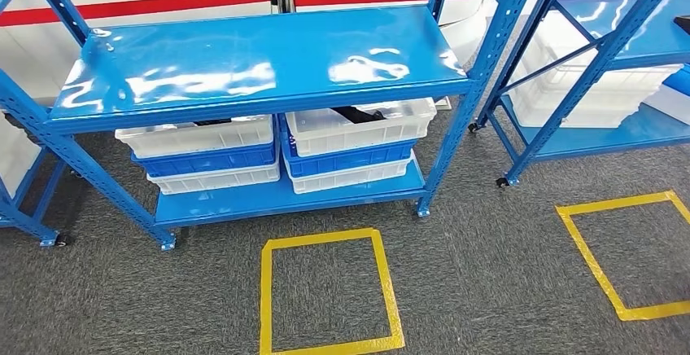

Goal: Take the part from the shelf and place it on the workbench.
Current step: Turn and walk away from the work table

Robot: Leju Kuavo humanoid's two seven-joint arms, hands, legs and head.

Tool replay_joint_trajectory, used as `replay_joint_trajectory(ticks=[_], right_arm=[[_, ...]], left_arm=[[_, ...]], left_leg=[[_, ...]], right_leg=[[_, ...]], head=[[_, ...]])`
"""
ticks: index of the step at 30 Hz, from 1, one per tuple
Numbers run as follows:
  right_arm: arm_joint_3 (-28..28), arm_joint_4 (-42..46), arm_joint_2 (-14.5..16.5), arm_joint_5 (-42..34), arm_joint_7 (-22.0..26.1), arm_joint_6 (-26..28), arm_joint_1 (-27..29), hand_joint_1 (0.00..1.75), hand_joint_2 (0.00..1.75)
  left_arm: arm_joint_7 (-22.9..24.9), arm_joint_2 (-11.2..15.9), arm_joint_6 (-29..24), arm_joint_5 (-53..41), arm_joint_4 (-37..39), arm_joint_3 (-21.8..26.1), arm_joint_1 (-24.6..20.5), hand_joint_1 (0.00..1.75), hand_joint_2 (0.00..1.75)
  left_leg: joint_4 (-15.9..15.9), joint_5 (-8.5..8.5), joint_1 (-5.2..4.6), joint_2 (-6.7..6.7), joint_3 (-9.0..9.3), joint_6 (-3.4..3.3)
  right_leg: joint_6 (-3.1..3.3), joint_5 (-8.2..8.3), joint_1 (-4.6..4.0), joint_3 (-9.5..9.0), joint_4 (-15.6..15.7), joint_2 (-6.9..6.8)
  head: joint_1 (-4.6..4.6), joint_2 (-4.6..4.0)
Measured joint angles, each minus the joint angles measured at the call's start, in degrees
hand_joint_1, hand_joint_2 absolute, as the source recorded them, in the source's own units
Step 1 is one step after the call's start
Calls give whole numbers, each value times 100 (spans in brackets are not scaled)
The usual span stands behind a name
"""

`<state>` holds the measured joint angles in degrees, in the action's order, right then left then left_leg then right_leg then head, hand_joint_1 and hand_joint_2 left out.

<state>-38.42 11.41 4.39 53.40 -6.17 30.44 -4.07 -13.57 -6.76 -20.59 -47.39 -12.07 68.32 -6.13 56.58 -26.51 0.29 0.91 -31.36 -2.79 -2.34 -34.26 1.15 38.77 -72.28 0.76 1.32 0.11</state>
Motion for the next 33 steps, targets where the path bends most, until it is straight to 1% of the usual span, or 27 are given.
replay_joint_trajectory(ticks=[1,2,3,4,5,6,7,8,10,11,15,17,19,20,22,28,31,33], right_arm=[[0,0,-2,6,-7,1,7,0,0],[0,0,-4,12,-16,1,14,0,0],[0,0,-7,24,-27,1,19,0,44],[0,0,-9,42,-33,0,19,0,87],[1,0,-10,65,-41,-2,16,0,131],[1,0,-11,90,-45,-3,13,0,175],[2,0,-9,111,-48,-5,12,0,175],[4,0,-6,130,-52,-7,13,0,175],[9,0,-3,180,-57,-17,16,0,175],[15,0,-4,209,-58,-26,16,0,175],[44,0,-4,292,-66,-48,10,0,175],[47,0,-4,304,-72,-50,5,0,175],[48,0,-5,305,-78,-51,-2,0,175],[48,0,-7,305,-81,-51,-6,0,175],[48,0,-8,304,-81,-51,-13,0,175],[46,0,-7,296,-33,-48,-14,0,175],[49,1,-6,298,-11,-45,-14,0,175],[97,4,-10,197,2,-60,-4,0,175]], left_arm=[[3,-1,0,0,0,0,2,0,0],[6,-3,1,0,0,0,1,0,44],[9,-7,1,0,0,0,0,0,87],[13,-9,1,0,0,0,-2,0,131],[17,-11,-1,1,0,0,-4,0,175],[20,-11,-5,3,0,0,-5,0,175],[22,-9,-11,8,0,0,-6,0,175],[25,-6,-17,18,0,0,-6,0,131],[27,-4,-29,50,0,2,-4,0,44],[28,-7,-36,68,0,5,-3,0,0],[28,-10,-65,107,0,28,-3,0,0],[28,-13,-76,113,0,33,-3,0,87],[28,-17,-82,113,0,34,-2,0,175],[28,-19,-83,112,0,34,-2,0,175],[28,-19,-83,111,0,33,-3,0,175],[38,-20,-42,147,0,54,-3,0,175],[105,-20,-2,197,0,104,-3,0,175],[163,-11,8,273,-2,55,11,0,175]], left_leg=[[2,0,-7,-29,-3,0],[4,0,-11,-49,-2,1],[7,-1,-12,-62,4,4],[12,-4,-14,-71,10,12],[22,-14,-28,-77,15,30],[33,-25,-41,-79,20,49],[45,-46,-54,-78,19,40],[54,-54,-65,-76,17,15],[57,-48,-56,-74,13,-46],[52,-28,-47,-74,13,-45],[36,-8,-19,-74,16,-11],[28,-5,-12,-74,18,28],[21,-4,-6,-75,18,87],[20,-4,-5,-75,17,107],[19,-6,-9,-75,17,122],[20,-8,-36,-75,16,123],[20,-8,-56,-75,16,122],[21,-8,-66,-75,16,121]], right_leg=[[-25,-12,0,42,-113,-4],[-66,66,-1,-41,11,-6],[-111,213,-1,-244,367,-11],[-138,365,0,-491,818,-26],[-139,493,-11,-691,1205,-40],[-116,578,-15,-826,1469,-51],[-83,611,-11,-881,1578,-59],[-57,627,-11,-885,1584,-57],[-36,638,-6,-906,1585,-55],[-29,642,-19,-906,1583,-54],[-15,648,-51,-903,1580,-54],[-12,647,-62,-901,1578,-54],[-6,646,-73,-896,1576,-55],[1,646,-77,-893,1576,-55],[14,646,-81,-890,1576,-55],[17,646,-66,-875,1576,-55],[16,647,-51,-874,1576,-55],[15,647,-44,-875,1576,-55]], head=[[-1,0],[0,0],[-1,0],[0,0],[0,0],[-4,0],[-5,0],[-10,0],[-12,0],[-14,0],[-13,0],[-12,0],[-12,0],[-12,0],[-12,0],[-11,0],[-10,0],[-10,0]])
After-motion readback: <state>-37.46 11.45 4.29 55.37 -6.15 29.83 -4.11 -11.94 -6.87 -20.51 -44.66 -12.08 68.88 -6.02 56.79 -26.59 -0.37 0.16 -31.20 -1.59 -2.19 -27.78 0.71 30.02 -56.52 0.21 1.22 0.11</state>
